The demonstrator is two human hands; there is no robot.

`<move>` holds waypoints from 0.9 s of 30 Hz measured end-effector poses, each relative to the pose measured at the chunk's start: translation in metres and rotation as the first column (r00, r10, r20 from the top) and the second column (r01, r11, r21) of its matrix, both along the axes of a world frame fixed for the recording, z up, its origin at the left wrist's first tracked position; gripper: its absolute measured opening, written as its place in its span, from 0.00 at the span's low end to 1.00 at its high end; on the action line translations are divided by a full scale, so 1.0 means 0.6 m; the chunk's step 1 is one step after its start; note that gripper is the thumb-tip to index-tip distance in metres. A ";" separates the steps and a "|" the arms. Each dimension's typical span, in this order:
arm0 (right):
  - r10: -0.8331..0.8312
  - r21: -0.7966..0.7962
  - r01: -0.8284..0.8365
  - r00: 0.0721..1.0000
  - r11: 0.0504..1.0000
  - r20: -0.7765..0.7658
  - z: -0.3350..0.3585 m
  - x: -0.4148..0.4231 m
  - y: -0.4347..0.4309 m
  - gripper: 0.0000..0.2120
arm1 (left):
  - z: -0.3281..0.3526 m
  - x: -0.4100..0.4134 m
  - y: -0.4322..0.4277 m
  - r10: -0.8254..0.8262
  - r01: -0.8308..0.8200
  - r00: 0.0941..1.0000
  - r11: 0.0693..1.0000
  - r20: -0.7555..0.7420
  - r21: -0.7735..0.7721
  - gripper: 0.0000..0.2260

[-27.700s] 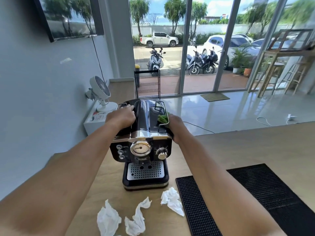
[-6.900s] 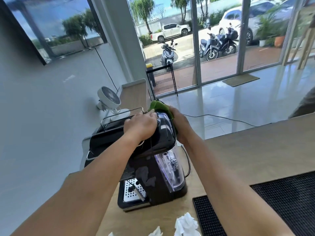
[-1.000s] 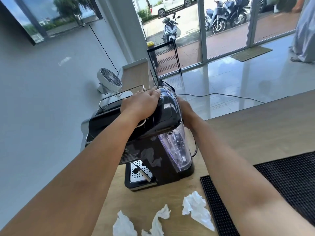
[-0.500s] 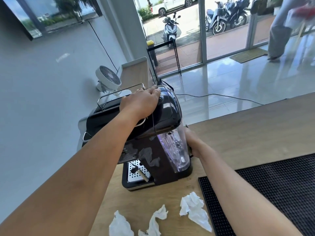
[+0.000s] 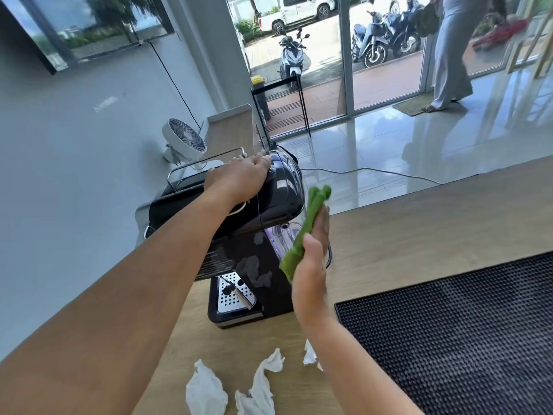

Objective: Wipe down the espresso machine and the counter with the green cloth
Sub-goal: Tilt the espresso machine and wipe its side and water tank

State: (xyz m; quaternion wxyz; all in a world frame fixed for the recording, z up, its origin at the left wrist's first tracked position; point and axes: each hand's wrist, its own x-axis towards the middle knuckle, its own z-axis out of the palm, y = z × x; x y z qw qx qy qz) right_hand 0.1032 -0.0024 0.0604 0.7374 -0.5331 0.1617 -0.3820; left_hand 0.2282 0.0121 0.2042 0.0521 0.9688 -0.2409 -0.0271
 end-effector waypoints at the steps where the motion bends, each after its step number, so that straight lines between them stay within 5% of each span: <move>1: -0.030 -0.022 0.030 0.999 0.999 0.039 0.023 0.004 0.000 0.33 | 0.000 0.001 0.000 -0.001 0.001 1.000 1.000 0.001 0.004 0.22; 5: -0.183 -0.174 0.195 0.979 0.965 0.086 0.000 0.020 0.030 0.38 | -0.001 0.004 0.000 -0.008 0.008 1.000 1.000 -0.005 0.001 0.22; 12: -0.211 -0.176 0.150 0.888 0.973 -0.409 -0.228 0.011 0.068 0.36 | 0.002 0.000 -0.001 -0.023 0.023 1.000 1.000 -0.002 -0.011 0.22; 16: -0.220 -0.193 0.147 0.866 0.970 -0.448 -0.242 0.018 0.049 0.37 | 0.001 0.005 -0.004 -0.028 0.028 1.000 1.000 0.002 0.006 0.23; 23: -0.179 0.122 0.246 0.899 0.962 -0.400 -0.221 0.021 0.035 0.29 | -0.001 0.009 -0.002 -0.029 0.029 1.000 1.000 0.006 0.005 0.23; 27: -0.179 0.144 0.268 0.876 0.953 -0.448 -0.212 0.032 -0.003 0.28 | -0.003 0.011 -0.004 -0.053 0.053 0.998 0.999 0.018 0.008 0.22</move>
